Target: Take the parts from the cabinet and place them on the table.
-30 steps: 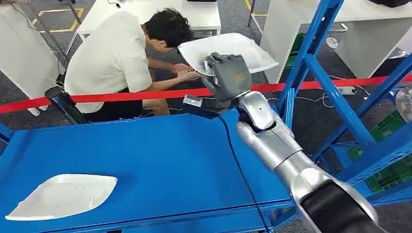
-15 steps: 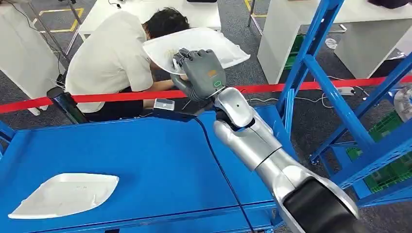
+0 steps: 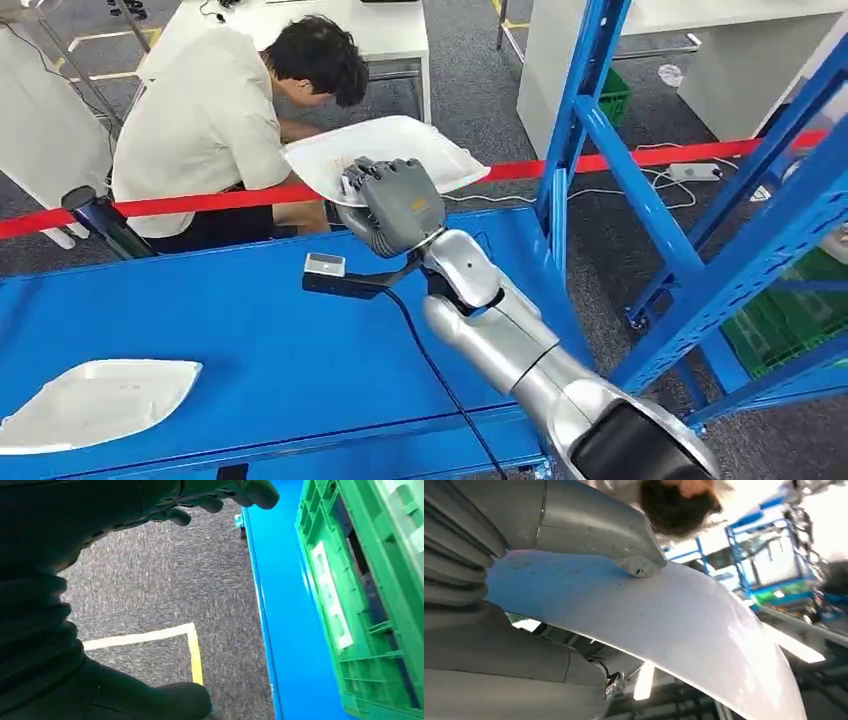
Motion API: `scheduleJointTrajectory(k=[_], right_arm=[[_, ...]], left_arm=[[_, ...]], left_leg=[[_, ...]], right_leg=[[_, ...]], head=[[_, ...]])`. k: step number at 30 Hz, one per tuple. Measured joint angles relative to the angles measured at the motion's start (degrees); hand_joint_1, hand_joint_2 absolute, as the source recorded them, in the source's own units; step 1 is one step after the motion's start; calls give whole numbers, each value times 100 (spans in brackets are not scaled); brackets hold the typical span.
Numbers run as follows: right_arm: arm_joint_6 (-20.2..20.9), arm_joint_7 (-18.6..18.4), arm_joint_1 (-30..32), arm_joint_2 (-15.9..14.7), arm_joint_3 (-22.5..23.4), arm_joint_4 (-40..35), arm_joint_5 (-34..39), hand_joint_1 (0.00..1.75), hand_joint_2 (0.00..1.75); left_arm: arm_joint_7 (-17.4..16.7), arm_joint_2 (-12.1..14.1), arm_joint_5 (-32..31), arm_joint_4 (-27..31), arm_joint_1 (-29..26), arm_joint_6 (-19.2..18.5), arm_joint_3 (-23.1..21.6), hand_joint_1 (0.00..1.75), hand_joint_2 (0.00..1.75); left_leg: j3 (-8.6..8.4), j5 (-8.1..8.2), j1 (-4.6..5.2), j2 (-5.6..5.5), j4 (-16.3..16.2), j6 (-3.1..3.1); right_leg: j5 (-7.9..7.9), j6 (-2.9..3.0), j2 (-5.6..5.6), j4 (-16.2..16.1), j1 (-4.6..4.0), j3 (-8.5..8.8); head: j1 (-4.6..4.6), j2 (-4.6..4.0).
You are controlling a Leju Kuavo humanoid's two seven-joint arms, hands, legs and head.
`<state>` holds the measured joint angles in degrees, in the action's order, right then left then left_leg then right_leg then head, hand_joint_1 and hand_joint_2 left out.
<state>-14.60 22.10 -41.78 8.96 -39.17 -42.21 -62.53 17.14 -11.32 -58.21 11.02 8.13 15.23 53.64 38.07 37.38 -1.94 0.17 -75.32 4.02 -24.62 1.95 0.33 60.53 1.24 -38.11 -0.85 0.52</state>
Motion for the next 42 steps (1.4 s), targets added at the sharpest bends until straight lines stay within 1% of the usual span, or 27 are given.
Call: scheduleJointTrajectory(k=[1, 3, 4, 7, 9, 10, 11, 13, 14, 15, 16, 18, 19, 20, 23, 25, 28, 29, 30, 31, 33, 34, 35, 36, 39, 40, 42], right_arm=[[-9, -7, 61, -61, 0, -17, 2, 175, 175], [-17, -4, 94, -124, 0, -63, 4, 175, 175], [-17, -4, 94, -144, 0, -96, 4, 175, 175], [-13, -11, 103, -205, 0, -138, 0, 175, 175], [-17, -81, 135, -293, 0, -166, 15, 175, 175], [-43, -148, 180, -375, 2, -222, 33, 175, 175], [-66, -204, 263, -475, 13, -306, 57, 175, 175], [-116, -258, 466, -682, 37, -499, 81, 175, 175], [-133, -284, 582, -787, 42, -593, 96, 175, 175], [-146, -308, 692, -907, 57, -671, 112, 175, 175], [-153, -317, 789, -992, 74, -749, 127, 175, 175], [-157, -315, 891, -1066, 83, -904, 131, 175, 175], [-153, -315, 890, -1077, 83, -968, 131, 175, 175], [-135, -313, 892, -1077, 83, -1034, 131, 175, 175], [-11, -308, 825, -939, 79, -1073, 129, 175, 175], [104, -280, 707, -661, 42, -1041, 85, 175, 175], [182, -190, 354, -259, -26, -823, 59, 175, 175], [179, -168, 275, -148, -39, -717, 57, 175, 175], [171, -133, 225, -93, -50, -636, 52, 175, 175], [157, -85, 175, -37, -68, -546, 46, 175, 175], [120, -4, 63, 105, -85, -359, 46, 175, 175], [96, 0, -4, 158, -87, -299, 46, 175, 175], [66, -9, -62, 214, -90, -247, 46, 175, 175], [42, -13, -100, 231, -92, -203, 46, 175, 175], [-37, -11, -110, 269, -98, -78, 42, 175, 175], [-52, -9, -113, 265, -98, -26, 39, 175, 175], [-59, -7, -114, 265, -98, 11, 35, 175, 175]], left_arm=[[-6, 4, 0, 0, -2, -9, -2, 0, 175], [-4, 24, 0, 2, 5, -13, -4, 0, 175], [-4, 24, 0, 4, 20, -13, -7, 0, 175], [-6, 20, -15, 7, 21, -15, -9, 0, 175], [-28, 17, -123, 4, 17, -39, -35, 0, 175], [-63, 19, -201, 7, 26, -67, -66, 0, 175], [-85, 20, -269, 11, 29, -77, -114, 0, 175], [-133, 13, -385, 9, 29, -120, -214, 0, 175], [-151, 2, -429, 9, 29, -122, -260, 0, 175], [-155, -15, -448, 9, 31, -125, -302, 0, 175], [-160, -31, -459, 9, 32, -124, -332, 0, 175], [-157, -48, -461, 9, 36, -122, -371, 0, 175], [-146, -61, -455, 9, 51, -122, -385, 0, 175], [-124, -81, -398, 11, 65, -116, -387, 0, 175], [-13, -72, -150, 9, 59, -94, -382, 0, 175], [30, -6, 28, 9, 33, -61, -332, 0, 175], [59, 13, 168, 7, 7, -22, -234, 0, 175], [61, 22, 186, 4, -2, -4, -216, 0, 175], [52, 26, 203, 4, -12, 11, -194, 0, 175], [42, 31, 230, 4, -21, 24, -168, 0, 175], [11, 44, 234, 4, -19, 48, -122, 0, 175], [4, 46, 227, 4, -15, 48, -118, 0, 175], [2, 33, 197, 2, -2, 48, -116, 0, 175], [-2, 39, 181, 4, -3, 48, -116, 0, 175], [-24, 37, 125, -2, -16, 46, -114, 0, 175], [-28, 37, 120, -2, -12, 46, -114, 0, 175], [-35, 48, 118, 4, -4, 46, -111, 0, 175]], left_leg=[[-142, -159, 5, 1, 242, -19], [-677, -586, 8, 0, 1220, -73], [-874, -566, 10, -2, 1644, -88], [-788, -663, 89, -29, 1636, -170], [-723, -791, 67, -30, 1672, -282], [-710, -860, 65, -6, 1687, -328], [-647, -912, 73, -11, 1686, -381], [-532, -991, 102, -18, 1679, -421], [-466, -1033, 125, -22, 1667, -436], [-399, -1071, 144, -26, 1648, -448], [-334, -1103, 164, -26, 1629, -451], [-239, -1152, 208, -5, 1599, -447], [-214, -1179, 218, 14, 1582, -438], [-168, -1208, 250, 30, 1581, -410], [-179, -1298, 216, 51, 1610, -317], [-91, -1244, 220, 24, 1549, -261], [212, -365, 177, -4, 550, -125], [301, -188, 157, -3, 167, -88], [294, -186, 138, -2, -2, -60], [189, -311, 120, 0, 46, -38], [-326, -723, 79, 0, 724, 0], [-694, -799, 50, 1, 1241, 28], [-998, -602, 67, -14, 1658, 55], [-952, -639, 103, -58, 1664, -66], [-815, -715, 116, -54, 1680, -233], [-816, -785, 90, -21, 1693, -319], [-659, -905, 101, -17, 1692, -402]], right_leg=[[29, -12, 2, 5, -3, -33], [92, -49, 18, 14, 0, -96], [127, -91, 23, 15, 1, -108], [245, -240, 20, -57, -19, -116], [333, -332, 19, -125, 7, -141], [147, -345, 7, -22, 16, -202], [-175, -350, -2, 272, 9, -308], [-730, -350, -1, 1111, -10, -554], [-876, -345, -1, 1467, -31, -631], [-878, -327, -1, 1584, -49, -599], [-770, -292, -1, 1426, -74, -432], [-477, -186, -3, 557, -131, 209], [-492, -109, 0, 80, -166, 534], [-538, -58, -26, -43, -193, 607], [-446, 30, -11, -90, -244, 560], [-310, 79, -26, -193, -159, 518], [-160, 138, -19, -205, -130, 337], [-114, 132, -35, -203, -130, 275], [-68, 121, -54, -199, -126, 219], [-23, 105, -71, -192, -116, 155], [66, 51, -80, -150, -78, 12], [97, 9, -80, -115, -65, -42], [125, -34, -76, -89, -88, -97], [175, -70, -83, -88, -92, -91], [324, -179, -80, -152, -86, -104], [251, -210, -73, -108, -64, -150], [-367, -241, -61, 419, -66, -366]], head=[[-2, 0], [-7, 0], [-15, 0], [2, 0], [4, 0], [11, 0], [33, 0], [59, 0], [66, 0], [79, 0], [96, 0], [114, 0], [116, 0], [98, 0], [136, 0], [155, 0], [44, 0], [33, 0], [31, 0], [31, 0], [28, 0], [24, 0], [-8, 0], [-2, 0], [13, 0], [22, 0], [70, 0]])
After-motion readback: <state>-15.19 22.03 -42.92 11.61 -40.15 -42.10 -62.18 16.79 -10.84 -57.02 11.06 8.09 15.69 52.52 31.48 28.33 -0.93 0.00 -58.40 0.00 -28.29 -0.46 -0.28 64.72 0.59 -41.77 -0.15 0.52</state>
